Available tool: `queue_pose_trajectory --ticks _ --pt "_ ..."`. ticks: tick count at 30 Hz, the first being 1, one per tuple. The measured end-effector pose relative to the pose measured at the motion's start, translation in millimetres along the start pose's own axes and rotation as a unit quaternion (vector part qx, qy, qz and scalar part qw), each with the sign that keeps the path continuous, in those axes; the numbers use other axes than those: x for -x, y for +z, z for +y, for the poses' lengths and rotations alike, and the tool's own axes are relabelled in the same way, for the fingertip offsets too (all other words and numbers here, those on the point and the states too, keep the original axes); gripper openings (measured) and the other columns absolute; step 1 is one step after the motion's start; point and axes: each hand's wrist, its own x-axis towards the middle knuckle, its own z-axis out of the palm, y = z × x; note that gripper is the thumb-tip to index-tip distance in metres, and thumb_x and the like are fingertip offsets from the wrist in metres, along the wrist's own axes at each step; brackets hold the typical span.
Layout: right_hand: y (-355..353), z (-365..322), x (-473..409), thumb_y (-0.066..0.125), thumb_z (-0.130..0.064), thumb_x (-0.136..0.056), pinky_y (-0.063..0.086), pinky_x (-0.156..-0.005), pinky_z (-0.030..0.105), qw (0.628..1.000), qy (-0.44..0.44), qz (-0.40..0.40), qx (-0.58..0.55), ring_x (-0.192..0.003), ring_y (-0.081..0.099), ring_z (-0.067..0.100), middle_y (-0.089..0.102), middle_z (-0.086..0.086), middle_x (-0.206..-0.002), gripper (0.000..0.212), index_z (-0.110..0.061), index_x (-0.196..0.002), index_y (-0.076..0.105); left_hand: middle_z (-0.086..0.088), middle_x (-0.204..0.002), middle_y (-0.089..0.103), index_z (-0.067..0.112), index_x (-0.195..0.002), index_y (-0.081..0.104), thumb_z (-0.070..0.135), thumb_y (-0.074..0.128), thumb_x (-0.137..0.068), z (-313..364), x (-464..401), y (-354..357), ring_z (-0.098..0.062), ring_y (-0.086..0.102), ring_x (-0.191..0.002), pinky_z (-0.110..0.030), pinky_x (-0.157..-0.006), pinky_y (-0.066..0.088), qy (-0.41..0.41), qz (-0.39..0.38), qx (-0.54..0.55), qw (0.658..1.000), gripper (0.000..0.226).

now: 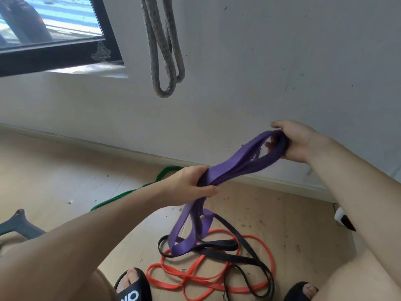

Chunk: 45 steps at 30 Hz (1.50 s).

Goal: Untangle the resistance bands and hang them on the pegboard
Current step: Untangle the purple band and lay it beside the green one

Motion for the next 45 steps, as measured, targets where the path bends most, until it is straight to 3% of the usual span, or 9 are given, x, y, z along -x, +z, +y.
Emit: queue_pose_trajectory --ticks 5,8,12,18,23,27,32,41,45 --pt "18 17 7 0.054 -0.03 -0.101 0.037 -0.073 0.032 0.9 -0.203 0.051 0.383 -0.075 0.055 0.021 0.061 0.005 -0.086 0.026 -0.005 -0.096 0.063 0.007 -0.085 0.068 0.037 -0.093 0.053 0.036 0.063 -0.1 5 2 -10 -0.018 0.069 -0.082 -0.043 -0.079 0.059 0.023 -0.034 -0.021 0.999 0.012" --pt "61 30 41 0.045 -0.039 -0.104 0.042 -0.095 0.032 0.869 -0.27 -0.125 0.396 -0.111 0.062 0.02 0.07 0.001 -0.114 0.03 -0.019 -0.111 0.065 0.007 -0.076 0.067 0.028 -0.091 0.054 0.037 0.064 -0.099 9 2 -8 -0.011 0.065 -0.069 -0.036 -0.071 0.055 0.023 -0.045 -0.038 0.998 0.016" --pt "97 63 69 0.034 -0.076 -0.084 0.05 -0.097 0.04 0.823 -0.266 -0.268 0.424 -0.102 0.066 0.015 0.071 -0.008 -0.106 0.057 -0.034 -0.111 0.061 0.012 -0.071 0.064 0.035 -0.085 0.061 0.024 0.067 -0.098 12 4 -9 -0.003 0.06 -0.064 -0.025 -0.065 0.049 0.036 -0.036 0.001 0.999 0.018" --pt "93 65 69 0.055 -0.072 -0.089 0.05 -0.076 0.03 0.785 -0.326 -0.23 0.475 -0.087 0.062 0.006 0.067 -0.013 -0.096 0.044 -0.035 -0.113 0.059 0.013 -0.069 0.061 0.021 -0.094 0.064 0.02 0.08 -0.086 8 9 -17 -0.006 0.057 -0.062 -0.023 -0.061 0.049 0.0 -0.039 0.037 0.999 0.018" --pt "87 37 72 0.073 -0.063 -0.082 0.048 -0.074 0.026 0.819 -0.367 -0.15 0.414 -0.08 0.06 0.001 0.064 -0.014 -0.087 0.047 -0.032 -0.116 0.064 0.014 -0.069 0.056 0.025 -0.09 0.057 0.024 0.085 -0.08 -5 8 -20 -0.004 0.052 -0.059 -0.02 -0.056 0.043 0.008 0.015 -0.022 1.0 0.03" --pt "72 24 69 0.077 -0.063 -0.078 0.046 -0.067 0.025 0.867 -0.384 -0.077 0.309 -0.07 0.058 0.009 0.063 -0.007 -0.077 0.043 -0.029 -0.102 0.066 0.0 -0.087 0.065 0.016 -0.11 0.058 0.029 0.082 -0.076 -26 9 -19 -0.02 0.06 -0.075 -0.036 -0.069 0.051 0.016 0.018 -0.107 0.994 0.043" --pt "58 16 58 0.075 -0.069 -0.076 0.06 -0.076 0.042 0.872 -0.377 -0.061 0.308 -0.08 0.067 0.017 0.07 -0.003 -0.083 0.045 -0.028 -0.092 0.066 0.003 -0.081 0.063 0.021 -0.1 0.055 0.03 0.074 -0.085 -40 11 -18 -0.013 0.057 -0.071 -0.03 -0.067 0.048 0.02 0.036 -0.107 0.993 0.026" --pt "61 54 44 0.072 -0.071 -0.076 0.054 -0.067 0.03 0.743 -0.295 -0.199 0.566 -0.078 0.063 0.014 0.064 -0.007 -0.091 0.056 -0.029 -0.109 0.056 0.007 -0.071 0.064 0.036 -0.086 0.056 0.037 0.059 -0.102 -61 37 -41 -0.002 0.06 -0.059 -0.014 -0.059 0.046 -0.057 -0.001 -0.121 0.991 0.017" --pt "80 82 32 0.079 -0.025 -0.077 0.055 -0.065 0.042 0.679 -0.29 -0.236 0.631 -0.071 0.061 0.019 0.06 -0.001 -0.083 0.039 -0.03 -0.1 0.048 0.009 -0.072 0.059 0.035 -0.086 0.054 0.043 0.056 -0.102 -79 54 -59 -0.005 0.052 -0.06 -0.018 -0.058 0.042 -0.084 -0.022 -0.189 0.978 0.019"
